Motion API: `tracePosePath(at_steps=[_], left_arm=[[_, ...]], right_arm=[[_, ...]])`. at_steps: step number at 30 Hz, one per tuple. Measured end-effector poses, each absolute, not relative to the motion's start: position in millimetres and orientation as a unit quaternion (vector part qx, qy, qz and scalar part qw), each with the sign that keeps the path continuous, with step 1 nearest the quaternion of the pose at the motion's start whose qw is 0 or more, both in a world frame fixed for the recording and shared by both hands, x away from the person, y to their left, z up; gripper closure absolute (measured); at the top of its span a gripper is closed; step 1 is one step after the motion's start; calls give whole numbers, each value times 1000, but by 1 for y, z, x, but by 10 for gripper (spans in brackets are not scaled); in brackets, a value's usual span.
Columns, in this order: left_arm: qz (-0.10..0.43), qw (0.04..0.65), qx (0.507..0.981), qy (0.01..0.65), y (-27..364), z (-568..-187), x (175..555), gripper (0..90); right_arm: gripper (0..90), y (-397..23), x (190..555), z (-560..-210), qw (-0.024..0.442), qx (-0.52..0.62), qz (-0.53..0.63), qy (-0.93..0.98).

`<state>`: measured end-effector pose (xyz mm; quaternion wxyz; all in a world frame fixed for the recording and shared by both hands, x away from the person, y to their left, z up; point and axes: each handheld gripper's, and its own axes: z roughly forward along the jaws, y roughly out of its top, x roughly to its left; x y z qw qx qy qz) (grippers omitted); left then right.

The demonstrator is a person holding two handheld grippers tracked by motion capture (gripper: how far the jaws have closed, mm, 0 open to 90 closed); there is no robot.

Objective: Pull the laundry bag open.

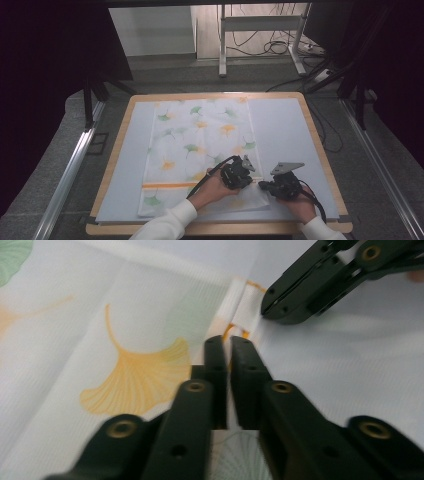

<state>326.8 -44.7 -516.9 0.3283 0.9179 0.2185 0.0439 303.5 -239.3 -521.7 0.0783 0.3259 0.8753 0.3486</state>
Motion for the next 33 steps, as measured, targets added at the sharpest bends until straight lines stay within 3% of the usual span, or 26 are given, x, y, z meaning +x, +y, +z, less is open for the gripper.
tracePosePath(at_steps=[6,10,16,20,26,33], left_arm=[[49,316,926,199,-48,-517,329,708],[57,307,931,188,-55,-516,328,727],[35,290,938,188,-58,-512,336,848],[49,276,943,180,-62,-509,333,858],[-5,297,932,206,-53,-510,343,866],[-14,285,938,198,-57,-507,349,866]], right_arm=[[897,-239,303,-522,79,326,349,875],[897,-239,303,-522,79,325,349,875],[897,-239,303,-522,79,325,348,876],[897,-239,304,-522,77,326,349,875],[897,-240,304,-522,75,323,349,876],[897,-240,305,-522,72,324,350,876]])
